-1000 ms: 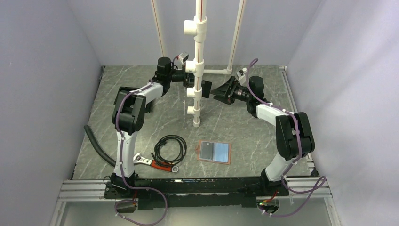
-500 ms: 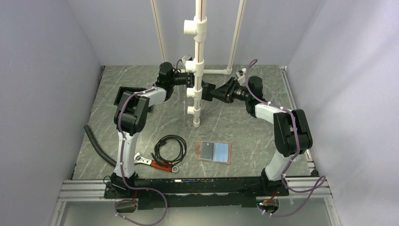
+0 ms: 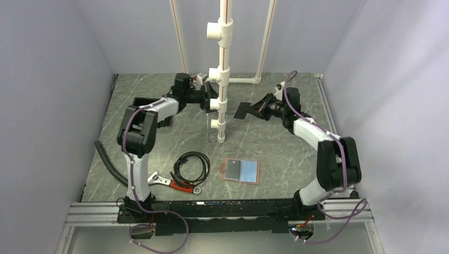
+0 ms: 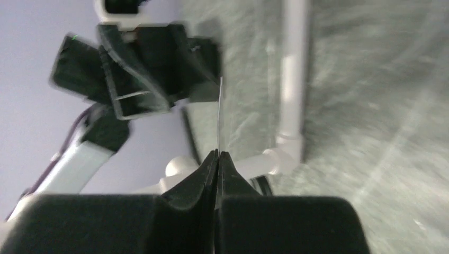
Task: Put the credit cards into the card holder
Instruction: Insert the credit card into the card holder.
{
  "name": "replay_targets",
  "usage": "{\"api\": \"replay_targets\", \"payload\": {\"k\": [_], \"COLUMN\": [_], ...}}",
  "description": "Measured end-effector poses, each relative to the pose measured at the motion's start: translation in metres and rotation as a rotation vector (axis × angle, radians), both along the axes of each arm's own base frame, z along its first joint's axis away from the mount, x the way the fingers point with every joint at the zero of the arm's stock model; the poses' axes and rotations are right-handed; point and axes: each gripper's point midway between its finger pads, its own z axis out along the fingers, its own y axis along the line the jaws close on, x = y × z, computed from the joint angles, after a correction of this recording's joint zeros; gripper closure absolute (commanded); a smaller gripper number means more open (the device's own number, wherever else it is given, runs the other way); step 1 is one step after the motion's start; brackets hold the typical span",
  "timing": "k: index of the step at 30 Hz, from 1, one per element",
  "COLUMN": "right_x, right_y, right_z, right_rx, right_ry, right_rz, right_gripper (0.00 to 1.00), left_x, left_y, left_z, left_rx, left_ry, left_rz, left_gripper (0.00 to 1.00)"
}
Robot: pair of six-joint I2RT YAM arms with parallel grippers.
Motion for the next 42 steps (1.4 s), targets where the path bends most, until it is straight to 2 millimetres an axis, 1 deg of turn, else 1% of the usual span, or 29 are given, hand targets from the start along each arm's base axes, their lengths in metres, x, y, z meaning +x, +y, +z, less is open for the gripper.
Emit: {"api": "replay_targets", "payload": {"k": [2, 3, 4, 5, 6, 7, 8, 9, 11, 12, 13, 14, 15, 17, 18, 19, 21, 24, 26, 28, 30, 33, 35, 38, 42], "right_x": [-0.005, -0.009, -0.015, -0.025, -0.037, -0.051, -0.067, -0.08, -0.12, -0.136, -0.161, -0.176, -0.193, -0.218, -0.229, -0.237, -0.244, -0.247, -0.248, -0.25, -0.249, -0.24, -0.236, -0.236, -0.237], "right_y": [-0.019, -0.03, -0.037, -0.044, -0.047, -0.047, -0.046, -0.044, -0.038, -0.036, -0.032, -0.031, -0.028, -0.024, -0.022, -0.021, -0.021, -0.02, -0.018, -0.018, -0.02, -0.024, -0.026, -0.026, -0.023], "right_z": [-0.007, -0.008, -0.009, -0.009, -0.009, -0.009, -0.012, -0.015, -0.033, -0.042, -0.057, -0.067, -0.076, -0.09, -0.096, -0.101, -0.107, -0.117, -0.122, -0.128, -0.13, -0.129, -0.129, -0.129, -0.125], "right_rx": [-0.159, -0.243, -0.311, -0.393, -0.451, -0.495, -0.525, -0.536, -0.543, -0.539, -0.529, -0.523, -0.511, -0.482, -0.466, -0.451, -0.435, -0.411, -0.393, -0.376, -0.371, -0.342, -0.327, -0.309, -0.28], "right_ry": [0.035, 0.041, 0.044, 0.043, 0.039, 0.032, 0.032, 0.027, 0.055, 0.078, 0.115, 0.149, 0.18, 0.223, 0.241, 0.254, 0.265, 0.265, 0.27, 0.279, 0.28, 0.272, 0.272, 0.274, 0.256], "right_rz": [-0.091, -0.131, -0.15, -0.155, -0.14, -0.106, -0.063, -0.018, 0.102, 0.149, 0.223, 0.266, 0.311, 0.381, 0.411, 0.432, 0.444, 0.453, 0.456, 0.45, 0.437, 0.399, 0.386, 0.39, 0.409], "right_gripper": [1.0, 1.0, 1.0, 1.0, 1.0, 1.0, 1.0, 1.0, 1.0, 1.0, 1.0, 1.0, 1.0, 1.0, 1.0, 1.0, 1.0, 1.0, 1.0, 1.0, 1.0, 1.0, 1.0, 1.0, 1.0], "left_x": [0.005, 0.009, 0.01, 0.009, 0.002, -0.009, -0.022, -0.044, -0.09, -0.116, -0.147, -0.165, -0.188, -0.218, -0.227, -0.237, -0.25, -0.263, -0.267, -0.269, -0.267, -0.263, -0.262, -0.261, -0.258], "left_y": [0.026, 0.047, 0.06, 0.083, 0.1, 0.112, 0.119, 0.121, 0.11, 0.092, 0.074, 0.062, 0.049, 0.031, 0.027, 0.021, 0.01, -0.009, -0.023, -0.032, -0.034, -0.029, -0.025, -0.022, -0.018], "left_z": [-0.009, -0.011, -0.009, -0.006, 0.001, 0.008, 0.014, 0.022, 0.027, 0.026, 0.021, 0.015, 0.006, -0.017, -0.028, -0.038, -0.051, -0.063, -0.072, -0.088, -0.102, -0.12, -0.129, -0.134, -0.137], "left_rx": [0.099, 0.174, 0.222, 0.287, 0.329, 0.361, 0.381, 0.395, 0.382, 0.368, 0.336, 0.323, 0.309, 0.303, 0.309, 0.313, 0.31, 0.291, 0.284, 0.297, 0.311, 0.337, 0.355, 0.366, 0.385], "left_ry": [0.035, 0.045, 0.043, 0.03, 0.018, 0.003, -0.014, -0.046, -0.091, -0.098, -0.121, -0.122, -0.119, -0.093, -0.079, -0.07, -0.063, -0.067, -0.061, -0.04, -0.016, 0.008, 0.02, 0.029, 0.029], "left_rz": [0.09, 0.162, 0.202, 0.269, 0.314, 0.348, 0.368, 0.376, 0.351, 0.291, 0.229, 0.186, 0.133, 0.075, 0.068, 0.062, 0.056, 0.047, 0.039, 0.04, 0.062, 0.105, 0.124, 0.147, 0.177], "left_gripper": [0.31, 0.32, 0.32, 0.35, 0.38, 0.4, 0.42, 0.44, 0.47, 0.47, 0.47, 0.5, 0.56, 0.71, 0.79, 0.81, 0.84, 0.88, 0.9, 0.92, 0.93, 0.94, 0.94, 0.94, 0.94]}}
